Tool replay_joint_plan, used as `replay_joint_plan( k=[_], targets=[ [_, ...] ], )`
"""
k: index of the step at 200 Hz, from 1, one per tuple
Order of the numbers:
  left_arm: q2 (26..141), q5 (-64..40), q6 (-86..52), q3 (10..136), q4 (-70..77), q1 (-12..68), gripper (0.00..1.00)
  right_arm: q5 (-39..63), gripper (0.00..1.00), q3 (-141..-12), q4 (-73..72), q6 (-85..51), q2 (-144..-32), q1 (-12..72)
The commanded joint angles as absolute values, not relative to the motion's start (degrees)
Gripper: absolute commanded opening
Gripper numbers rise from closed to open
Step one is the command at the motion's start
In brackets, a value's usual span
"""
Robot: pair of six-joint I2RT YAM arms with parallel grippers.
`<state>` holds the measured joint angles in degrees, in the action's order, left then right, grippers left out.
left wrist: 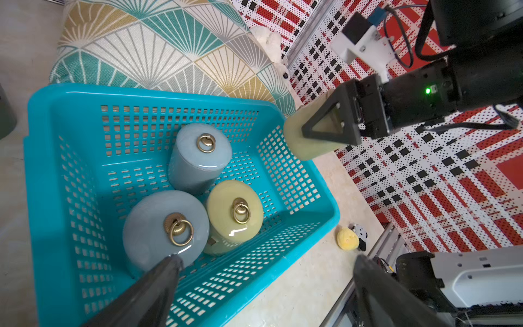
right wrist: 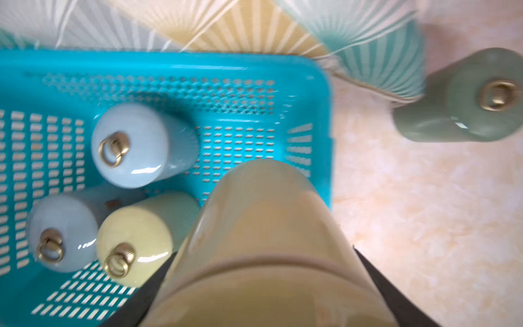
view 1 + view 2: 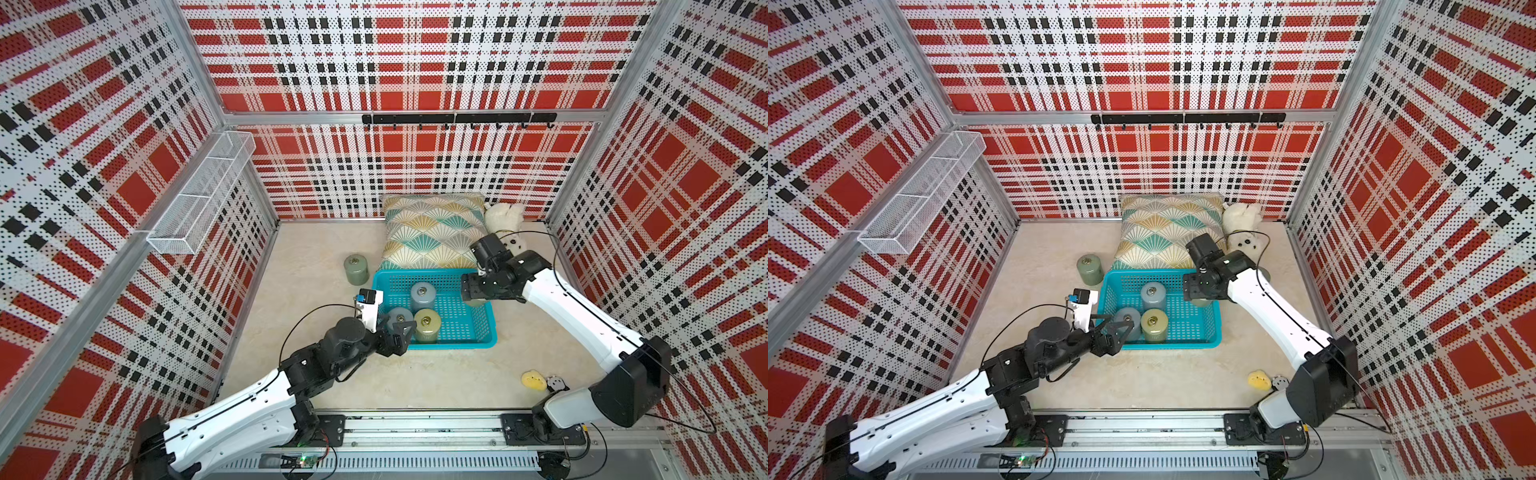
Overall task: Take the tea canister out of the basket
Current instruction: Pick up the tea canister from the basket, then place the tea canister at the center of the board.
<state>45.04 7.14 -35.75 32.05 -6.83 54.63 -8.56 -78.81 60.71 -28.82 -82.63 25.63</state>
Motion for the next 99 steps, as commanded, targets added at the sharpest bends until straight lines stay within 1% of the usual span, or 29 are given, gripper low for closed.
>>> replay_joint_plan(
  k=[1, 26, 45, 78, 99],
  targets=[
    [44.1, 8.1, -35.2, 31.4, -5.9, 55.1, 0.99, -8.6, 0.58, -79.9, 60.6, -27.1, -78.1, 20.4],
    [44.3, 8.0, -35.1, 31.6, -5.9, 55.4, 0.99, -6.9, 0.58, -78.6, 59.5, -25.7, -77.6, 14.2],
    [44.1, 8.0, -35.1, 31.6, -5.9, 55.5, 0.99, -6.1, 0.58, -76.5, 58.1, -25.1, -78.2, 11.1],
    [43.8, 8.3, -35.2, 31.3, -5.9, 55.7, 0.99, -5.1, 0.59, -72.6, 53.7, -24.8, -80.8, 8.3],
    [43.9, 8.3, -35.2, 31.4, -6.0, 56.0, 0.99, -4.2, 0.58, -72.4, 52.5, -25.4, -83.9, 7.6]
  ],
)
